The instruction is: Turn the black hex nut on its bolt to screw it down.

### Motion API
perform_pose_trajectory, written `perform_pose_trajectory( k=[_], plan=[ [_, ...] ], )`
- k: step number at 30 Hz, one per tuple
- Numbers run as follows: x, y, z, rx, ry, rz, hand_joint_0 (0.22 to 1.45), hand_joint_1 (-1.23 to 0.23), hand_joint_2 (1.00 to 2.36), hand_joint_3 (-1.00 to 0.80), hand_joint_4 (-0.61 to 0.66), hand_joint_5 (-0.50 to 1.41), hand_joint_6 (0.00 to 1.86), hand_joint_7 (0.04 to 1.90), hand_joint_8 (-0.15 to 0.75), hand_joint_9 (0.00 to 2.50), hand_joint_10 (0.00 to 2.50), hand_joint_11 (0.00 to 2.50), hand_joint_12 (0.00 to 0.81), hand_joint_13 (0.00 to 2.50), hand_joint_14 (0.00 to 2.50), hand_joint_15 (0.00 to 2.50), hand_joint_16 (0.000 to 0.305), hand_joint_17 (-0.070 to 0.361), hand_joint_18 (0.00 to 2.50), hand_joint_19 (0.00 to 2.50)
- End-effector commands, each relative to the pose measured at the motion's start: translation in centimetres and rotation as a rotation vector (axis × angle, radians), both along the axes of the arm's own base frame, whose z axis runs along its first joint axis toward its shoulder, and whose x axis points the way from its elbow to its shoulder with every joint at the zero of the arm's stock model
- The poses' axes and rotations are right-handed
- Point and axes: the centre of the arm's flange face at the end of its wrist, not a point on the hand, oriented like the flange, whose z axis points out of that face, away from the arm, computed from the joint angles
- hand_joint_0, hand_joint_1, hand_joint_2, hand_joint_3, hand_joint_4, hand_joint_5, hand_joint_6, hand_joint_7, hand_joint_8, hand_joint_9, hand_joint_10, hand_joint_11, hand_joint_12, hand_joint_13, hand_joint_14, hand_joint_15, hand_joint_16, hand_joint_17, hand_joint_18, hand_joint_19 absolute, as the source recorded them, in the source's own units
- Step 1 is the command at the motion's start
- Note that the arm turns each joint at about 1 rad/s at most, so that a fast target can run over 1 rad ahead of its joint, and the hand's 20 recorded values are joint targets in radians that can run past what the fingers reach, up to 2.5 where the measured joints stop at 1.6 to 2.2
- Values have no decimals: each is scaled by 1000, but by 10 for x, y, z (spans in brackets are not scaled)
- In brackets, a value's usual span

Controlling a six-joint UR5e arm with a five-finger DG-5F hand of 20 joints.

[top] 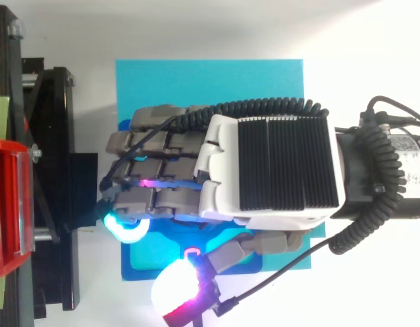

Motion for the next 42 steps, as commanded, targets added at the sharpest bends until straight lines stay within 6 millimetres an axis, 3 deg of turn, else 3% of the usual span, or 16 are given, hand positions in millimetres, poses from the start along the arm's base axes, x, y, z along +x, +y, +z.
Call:
perform_pose_trajectory(
  k=[1,15,27,32,42],
  plan=[
    [3,1,-2,12,-12,7,460,-295,1000,-500,166,-122,501,1125,235,528,3,74,331,394,6,150,54,122,268,238],
    [-1,-6,-7,3,21,22,478,-412,1000,-500,149,-126,501,1123,228,527,3,84,324,403,7,165,52,118,285,246],
    [-2,-15,-13,-17,40,38,417,-195,1000,-500,187,-126,501,1125,247,523,2,72,348,404,8,158,59,133,290,242],
    [-2,-17,-13,-19,40,44,422,-173,1000,-500,174,-120,500,1175,250,523,2,79,349,408,6,160,59,132,292,239],
    [-3,-23,-13,-28,39,52,428,-164,1000,-500,155,-135,582,1076,249,526,2,85,345,422,7,168,59,132,307,239]
  ],
)
